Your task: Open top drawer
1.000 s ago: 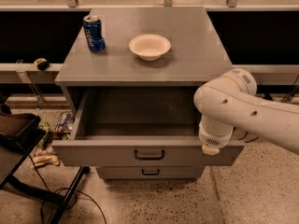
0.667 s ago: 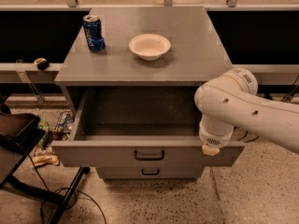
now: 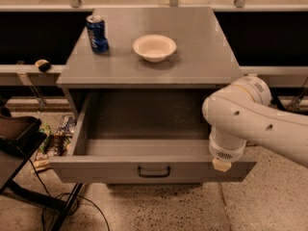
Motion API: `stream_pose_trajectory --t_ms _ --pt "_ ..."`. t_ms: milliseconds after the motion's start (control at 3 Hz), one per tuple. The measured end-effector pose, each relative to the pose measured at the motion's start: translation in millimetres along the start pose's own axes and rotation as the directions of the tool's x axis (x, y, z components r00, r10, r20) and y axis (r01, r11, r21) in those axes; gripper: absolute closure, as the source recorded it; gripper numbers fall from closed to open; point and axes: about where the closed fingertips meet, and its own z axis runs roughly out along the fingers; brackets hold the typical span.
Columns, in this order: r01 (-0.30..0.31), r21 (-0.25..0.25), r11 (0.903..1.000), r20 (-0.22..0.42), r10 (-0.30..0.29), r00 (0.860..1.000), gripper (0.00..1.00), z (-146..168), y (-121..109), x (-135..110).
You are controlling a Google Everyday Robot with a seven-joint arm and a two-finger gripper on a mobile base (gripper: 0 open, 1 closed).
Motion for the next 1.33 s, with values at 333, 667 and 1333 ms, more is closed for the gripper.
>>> stream_pose_trajectory --t_ms 333,667,1333 --pt "0.0 0.0 1.0 0.0 0.0 1.0 0.81 -0.3 0.3 -0.1" --pt "0.0 0.0 1.0 0.0 0.0 1.0 0.58 -0.3 0.3 0.0" --pt "0.0 0.0 1.0 0.0 0.0 1.0 0.04 -0.3 0.3 0.0"
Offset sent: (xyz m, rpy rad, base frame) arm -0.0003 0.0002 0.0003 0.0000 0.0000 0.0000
